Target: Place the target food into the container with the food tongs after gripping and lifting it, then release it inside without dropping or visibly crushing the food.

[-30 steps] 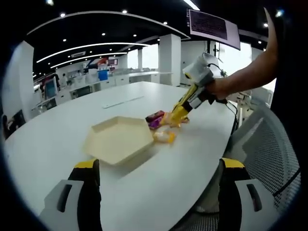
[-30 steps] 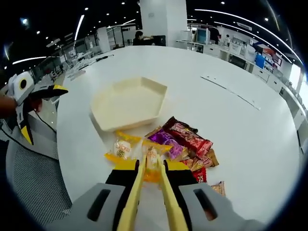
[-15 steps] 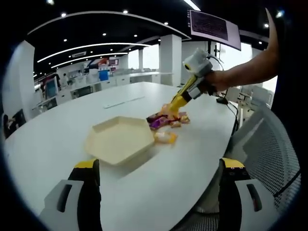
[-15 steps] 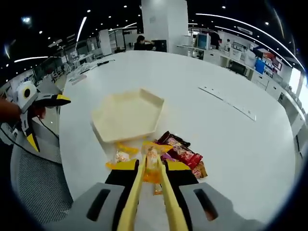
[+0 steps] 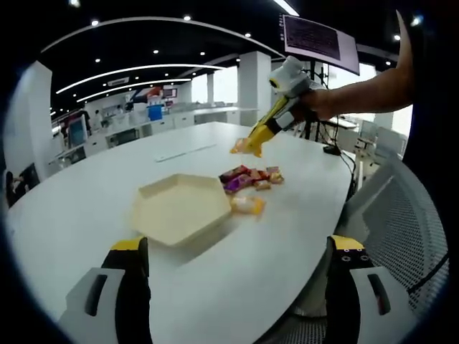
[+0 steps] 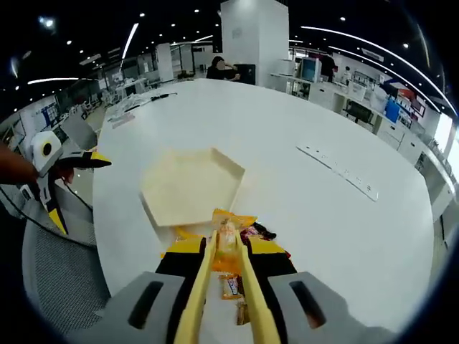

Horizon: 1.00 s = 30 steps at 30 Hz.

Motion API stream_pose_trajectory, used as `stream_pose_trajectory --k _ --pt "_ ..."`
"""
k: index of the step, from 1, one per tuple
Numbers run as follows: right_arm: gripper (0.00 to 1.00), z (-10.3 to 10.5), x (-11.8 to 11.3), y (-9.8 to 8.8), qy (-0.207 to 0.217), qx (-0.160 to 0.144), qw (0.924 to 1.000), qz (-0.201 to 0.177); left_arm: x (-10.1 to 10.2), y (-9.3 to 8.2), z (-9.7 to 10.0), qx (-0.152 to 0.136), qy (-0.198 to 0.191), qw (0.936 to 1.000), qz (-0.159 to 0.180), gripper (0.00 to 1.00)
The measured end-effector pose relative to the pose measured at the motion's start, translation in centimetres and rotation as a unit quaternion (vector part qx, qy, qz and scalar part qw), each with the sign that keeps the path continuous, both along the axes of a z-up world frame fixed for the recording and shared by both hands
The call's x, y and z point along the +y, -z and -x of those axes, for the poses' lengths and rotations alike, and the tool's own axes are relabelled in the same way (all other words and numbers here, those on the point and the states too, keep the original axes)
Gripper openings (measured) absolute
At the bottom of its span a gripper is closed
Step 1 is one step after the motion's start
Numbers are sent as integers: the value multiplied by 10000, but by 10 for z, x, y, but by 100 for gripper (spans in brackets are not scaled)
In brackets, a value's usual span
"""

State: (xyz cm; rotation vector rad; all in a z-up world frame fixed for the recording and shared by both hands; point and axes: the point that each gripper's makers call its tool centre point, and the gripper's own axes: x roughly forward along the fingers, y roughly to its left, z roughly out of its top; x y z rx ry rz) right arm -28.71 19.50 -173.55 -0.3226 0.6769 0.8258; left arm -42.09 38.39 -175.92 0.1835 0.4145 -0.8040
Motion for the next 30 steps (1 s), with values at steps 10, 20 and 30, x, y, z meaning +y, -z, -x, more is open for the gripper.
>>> stream_pose_trajectory --k 10,20,30 --pt "21 -14 20 -17 -228 -96 9997 -29 2 -2 -2 -83 -43 9999 -42 100" --pt "21 -29 51 -28 -522 -201 9984 -10 4 -3 -4 -117 -121 9999 -32 100" --pt "21 -45 81 -41 -723 -254 9970 -59 5 -1 -4 -111 -122 9998 -76 100"
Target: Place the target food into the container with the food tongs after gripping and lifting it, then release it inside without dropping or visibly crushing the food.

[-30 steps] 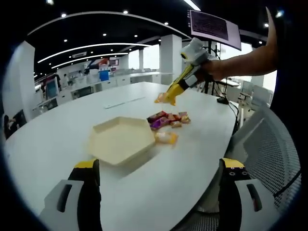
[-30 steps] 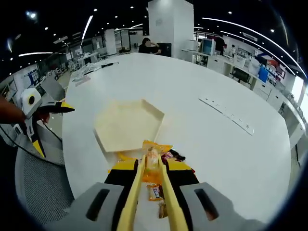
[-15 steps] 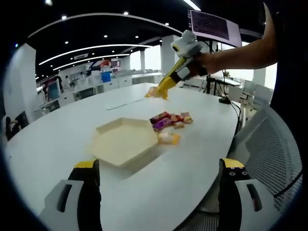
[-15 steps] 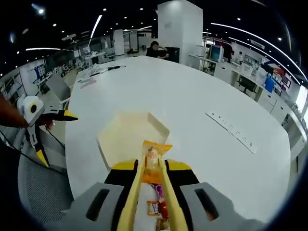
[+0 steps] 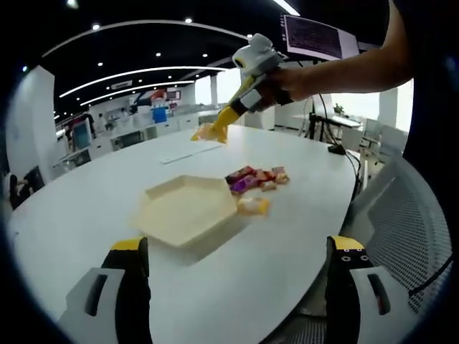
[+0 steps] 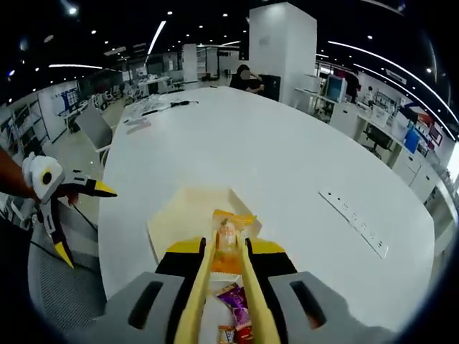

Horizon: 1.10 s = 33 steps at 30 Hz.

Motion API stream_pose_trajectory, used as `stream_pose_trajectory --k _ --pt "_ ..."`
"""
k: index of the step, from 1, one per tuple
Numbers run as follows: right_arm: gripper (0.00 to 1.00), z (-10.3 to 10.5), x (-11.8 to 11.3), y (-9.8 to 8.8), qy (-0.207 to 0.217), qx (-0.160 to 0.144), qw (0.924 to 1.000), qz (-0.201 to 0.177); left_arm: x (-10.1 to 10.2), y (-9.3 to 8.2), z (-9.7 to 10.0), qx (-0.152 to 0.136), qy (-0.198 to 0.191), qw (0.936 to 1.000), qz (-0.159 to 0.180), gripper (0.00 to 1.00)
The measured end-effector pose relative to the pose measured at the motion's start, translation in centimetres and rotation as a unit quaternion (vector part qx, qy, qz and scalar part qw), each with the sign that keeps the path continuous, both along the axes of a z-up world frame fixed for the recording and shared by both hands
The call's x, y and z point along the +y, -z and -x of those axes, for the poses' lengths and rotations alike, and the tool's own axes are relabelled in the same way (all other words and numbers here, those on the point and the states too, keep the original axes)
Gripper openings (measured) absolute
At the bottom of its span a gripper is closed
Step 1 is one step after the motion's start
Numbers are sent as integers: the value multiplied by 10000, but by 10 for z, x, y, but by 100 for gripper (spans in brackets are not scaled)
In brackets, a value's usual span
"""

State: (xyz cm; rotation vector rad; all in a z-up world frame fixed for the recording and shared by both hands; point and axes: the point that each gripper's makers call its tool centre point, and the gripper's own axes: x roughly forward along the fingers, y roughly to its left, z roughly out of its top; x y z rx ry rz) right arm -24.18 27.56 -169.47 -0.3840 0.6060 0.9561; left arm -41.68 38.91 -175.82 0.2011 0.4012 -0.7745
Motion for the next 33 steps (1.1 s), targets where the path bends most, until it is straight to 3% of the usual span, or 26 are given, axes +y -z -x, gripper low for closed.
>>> stream_pose_trajectory --k 16,33 --pt "21 -22 61 -17 -384 -111 9991 -124 8 12 -2 71 -15 9996 -264 99" --pt "23 -33 68 -6 -456 -50 9989 -87 10 15 -2 139 -56 9993 -331 99"
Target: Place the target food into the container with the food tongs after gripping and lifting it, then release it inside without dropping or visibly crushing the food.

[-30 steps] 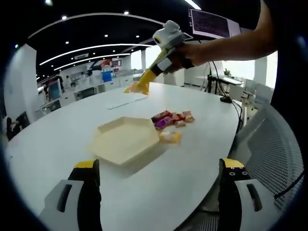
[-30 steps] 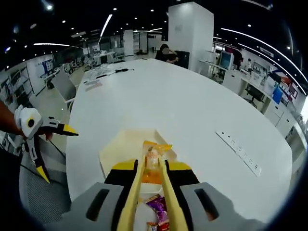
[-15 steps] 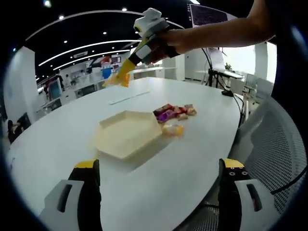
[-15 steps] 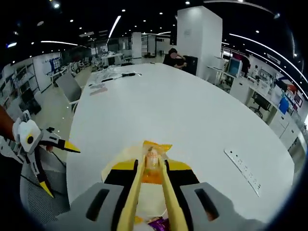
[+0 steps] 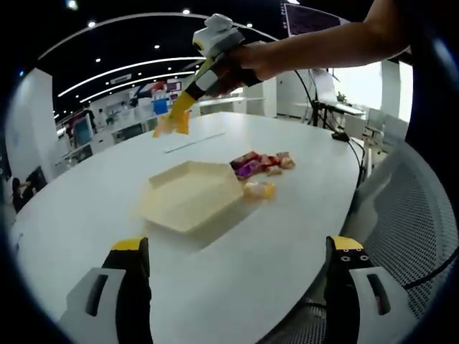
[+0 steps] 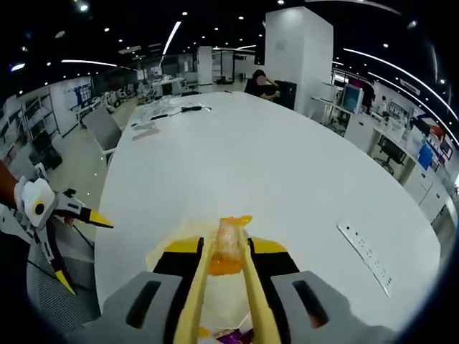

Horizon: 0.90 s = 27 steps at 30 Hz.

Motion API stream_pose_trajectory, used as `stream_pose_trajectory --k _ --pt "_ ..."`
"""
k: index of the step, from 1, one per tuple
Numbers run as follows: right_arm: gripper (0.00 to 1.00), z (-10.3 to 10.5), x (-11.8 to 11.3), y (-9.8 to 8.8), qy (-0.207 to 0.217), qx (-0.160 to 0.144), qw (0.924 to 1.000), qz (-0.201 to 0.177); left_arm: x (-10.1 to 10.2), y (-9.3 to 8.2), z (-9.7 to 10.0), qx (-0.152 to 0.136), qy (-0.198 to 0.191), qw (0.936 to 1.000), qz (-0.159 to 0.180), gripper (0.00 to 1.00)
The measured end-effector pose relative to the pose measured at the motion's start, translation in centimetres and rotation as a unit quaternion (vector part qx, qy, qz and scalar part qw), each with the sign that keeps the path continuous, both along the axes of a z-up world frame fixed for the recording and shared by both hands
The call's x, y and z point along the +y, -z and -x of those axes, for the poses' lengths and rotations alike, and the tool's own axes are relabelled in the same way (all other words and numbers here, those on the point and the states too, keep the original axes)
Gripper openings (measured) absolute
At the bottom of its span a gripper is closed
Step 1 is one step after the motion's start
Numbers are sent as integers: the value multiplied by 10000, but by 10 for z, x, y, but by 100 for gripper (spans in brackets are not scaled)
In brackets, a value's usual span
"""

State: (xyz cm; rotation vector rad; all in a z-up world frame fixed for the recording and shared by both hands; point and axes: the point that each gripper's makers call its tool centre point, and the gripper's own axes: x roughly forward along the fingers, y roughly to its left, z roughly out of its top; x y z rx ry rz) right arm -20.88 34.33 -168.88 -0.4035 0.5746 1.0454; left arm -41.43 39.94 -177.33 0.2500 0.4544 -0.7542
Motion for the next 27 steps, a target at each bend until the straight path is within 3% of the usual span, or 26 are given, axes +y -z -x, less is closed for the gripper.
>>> stream_pose_trajectory --k 19,27 --pt "25 3 2 -26 -2 -204 9998 -26 -5 2 5 56 155 9999 8 100" --pt "25 9 -3 -46 159 -229 9995 -124 -8 -4 6 -99 194 9998 6 100"
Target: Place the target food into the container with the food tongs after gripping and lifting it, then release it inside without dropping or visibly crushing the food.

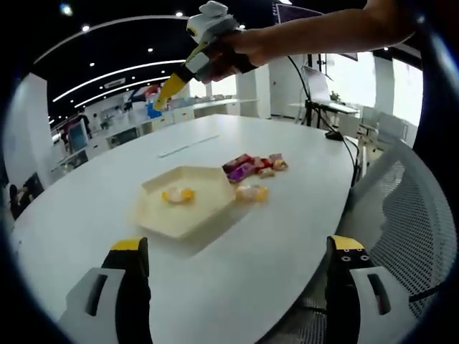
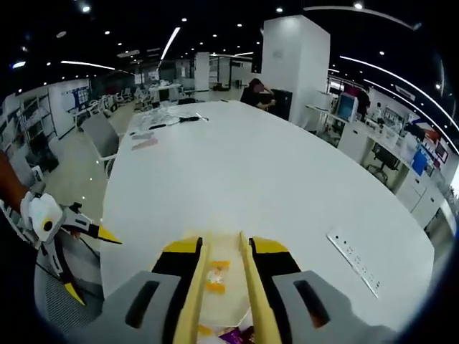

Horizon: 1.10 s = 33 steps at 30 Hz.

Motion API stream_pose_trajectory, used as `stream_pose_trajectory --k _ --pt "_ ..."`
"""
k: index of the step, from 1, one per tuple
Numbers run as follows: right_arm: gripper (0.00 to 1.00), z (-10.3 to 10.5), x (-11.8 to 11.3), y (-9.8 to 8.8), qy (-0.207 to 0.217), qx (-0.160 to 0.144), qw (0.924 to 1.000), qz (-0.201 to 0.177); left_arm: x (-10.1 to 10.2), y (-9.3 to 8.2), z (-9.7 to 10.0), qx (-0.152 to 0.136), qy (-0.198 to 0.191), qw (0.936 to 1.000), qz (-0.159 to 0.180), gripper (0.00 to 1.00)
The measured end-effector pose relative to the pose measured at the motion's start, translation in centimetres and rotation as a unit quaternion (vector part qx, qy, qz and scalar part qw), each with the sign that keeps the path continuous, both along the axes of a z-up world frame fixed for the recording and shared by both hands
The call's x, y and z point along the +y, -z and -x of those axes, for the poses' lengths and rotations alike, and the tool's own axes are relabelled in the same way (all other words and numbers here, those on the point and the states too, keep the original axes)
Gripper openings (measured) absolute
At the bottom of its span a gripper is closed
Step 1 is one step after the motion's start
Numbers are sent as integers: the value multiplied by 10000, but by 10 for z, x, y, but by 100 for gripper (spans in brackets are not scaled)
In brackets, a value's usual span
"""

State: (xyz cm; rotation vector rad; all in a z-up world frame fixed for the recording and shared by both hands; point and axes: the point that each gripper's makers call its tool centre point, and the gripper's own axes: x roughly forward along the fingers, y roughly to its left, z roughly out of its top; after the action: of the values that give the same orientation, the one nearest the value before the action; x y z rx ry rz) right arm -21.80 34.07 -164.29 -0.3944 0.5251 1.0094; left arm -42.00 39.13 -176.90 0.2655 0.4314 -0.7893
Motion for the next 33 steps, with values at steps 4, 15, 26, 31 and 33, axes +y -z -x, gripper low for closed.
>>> stream_pose_trajectory --k 4,15,26,31,33 --pt "25 5 -5 -10 -20 -39 10000 49 -1 0 -1 -17 29 10000 12 100" --pt "25 6 -19 -23 -225 -240 9994 46 4 4 -4 5 -67 10000 -13 100" --pt "25 13 -35 -37 -183 -196 9996 -104 5 14 0 75 -13 9995 -320 100" --pt "25 17 -43 -37 -143 -284 9995 13 4 20 1 226 26 9992 -326 100" --pt "25 15 -48 -35 -63 -385 9992 39 -5 12 4 141 224 9996 -56 100"
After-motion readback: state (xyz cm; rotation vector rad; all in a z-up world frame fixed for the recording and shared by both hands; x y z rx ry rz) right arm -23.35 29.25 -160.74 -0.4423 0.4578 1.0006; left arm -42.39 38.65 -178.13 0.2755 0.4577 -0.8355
